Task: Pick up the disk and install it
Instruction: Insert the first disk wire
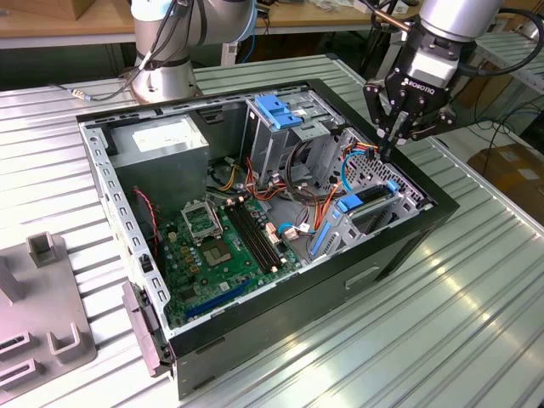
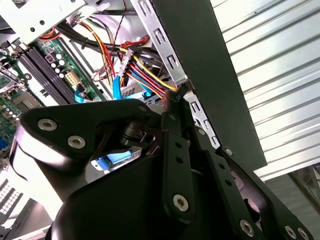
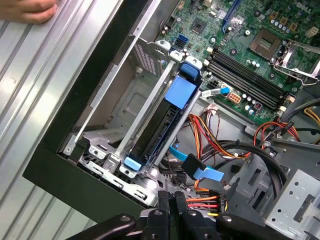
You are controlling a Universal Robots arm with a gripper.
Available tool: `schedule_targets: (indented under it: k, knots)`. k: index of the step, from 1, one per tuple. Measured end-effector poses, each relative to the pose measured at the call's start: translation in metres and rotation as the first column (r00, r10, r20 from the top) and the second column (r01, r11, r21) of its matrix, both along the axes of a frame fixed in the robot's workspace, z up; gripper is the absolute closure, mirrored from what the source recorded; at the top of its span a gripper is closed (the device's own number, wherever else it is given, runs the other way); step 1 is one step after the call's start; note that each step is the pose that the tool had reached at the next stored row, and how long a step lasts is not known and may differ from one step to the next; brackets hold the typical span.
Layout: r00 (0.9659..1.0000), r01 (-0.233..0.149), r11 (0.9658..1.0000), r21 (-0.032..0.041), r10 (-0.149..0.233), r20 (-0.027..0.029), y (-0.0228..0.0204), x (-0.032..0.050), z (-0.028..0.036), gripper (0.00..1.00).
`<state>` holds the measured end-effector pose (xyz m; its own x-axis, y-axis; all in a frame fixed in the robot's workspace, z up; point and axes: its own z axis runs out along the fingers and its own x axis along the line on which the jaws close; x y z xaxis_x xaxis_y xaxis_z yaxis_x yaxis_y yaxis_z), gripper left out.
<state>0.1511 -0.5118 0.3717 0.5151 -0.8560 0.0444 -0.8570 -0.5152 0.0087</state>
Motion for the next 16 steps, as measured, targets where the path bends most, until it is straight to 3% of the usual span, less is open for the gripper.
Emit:
schedule_targets:
  k: [11,16]
  knots:
    - [0.9964,0.085,0.9964,-0.0013,-0.085,0.0001,0.0,-0.0004,-0.0016,0.84]
    - [0.9947,0.102,0.9947,-0.0014,-0.102,0.0,0.0,-0.007,-0.0019,0.84]
